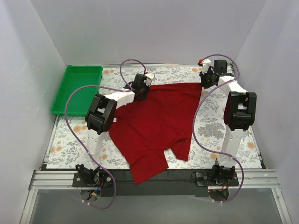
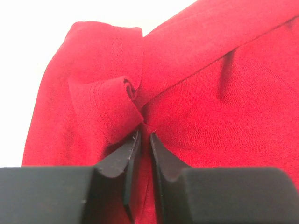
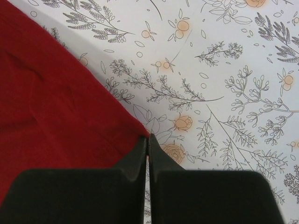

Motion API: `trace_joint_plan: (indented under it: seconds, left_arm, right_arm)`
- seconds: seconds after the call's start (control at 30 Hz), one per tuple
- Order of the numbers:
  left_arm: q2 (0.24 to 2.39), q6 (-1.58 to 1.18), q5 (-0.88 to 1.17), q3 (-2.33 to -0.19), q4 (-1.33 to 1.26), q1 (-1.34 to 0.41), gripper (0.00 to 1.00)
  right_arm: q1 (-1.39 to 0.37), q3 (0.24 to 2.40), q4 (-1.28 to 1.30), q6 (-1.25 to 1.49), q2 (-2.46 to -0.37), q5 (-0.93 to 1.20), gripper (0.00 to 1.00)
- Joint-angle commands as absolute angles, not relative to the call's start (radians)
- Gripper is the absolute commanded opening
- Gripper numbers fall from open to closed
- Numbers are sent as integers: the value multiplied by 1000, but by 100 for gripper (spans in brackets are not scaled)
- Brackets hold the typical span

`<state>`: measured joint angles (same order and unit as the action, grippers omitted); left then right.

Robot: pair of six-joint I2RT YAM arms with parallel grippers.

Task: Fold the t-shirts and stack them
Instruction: Flatten the tshirt out

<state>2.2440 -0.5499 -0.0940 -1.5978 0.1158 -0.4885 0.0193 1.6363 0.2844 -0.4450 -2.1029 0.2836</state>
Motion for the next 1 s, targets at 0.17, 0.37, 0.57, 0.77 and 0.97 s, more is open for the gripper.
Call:
trace_joint_plan:
  seconds: [0.17, 0.37, 0.57, 0.77, 0.97]
  left_arm:
    - [2111, -554, -68, -1554, 137, -491, 11]
    - [2045, -586, 66, -1522, 159, -488, 11]
    - [2022, -629, 165, -1517, 186, -457, 8]
    - [2037, -667, 271, -1525, 215, -411, 8]
    - [2092, -680, 299, -1525, 218, -405, 8]
  right_arm:
    - [32, 1628, 252, -460, -2086, 279, 1]
    - [40, 1615, 252, -463, -2075, 281, 1]
    - [49, 1595, 252, -471, -2062, 281, 1]
    - [55, 1583, 253, -472, -2060, 288, 1]
    - [57, 1563, 252, -476, -2057, 295, 1]
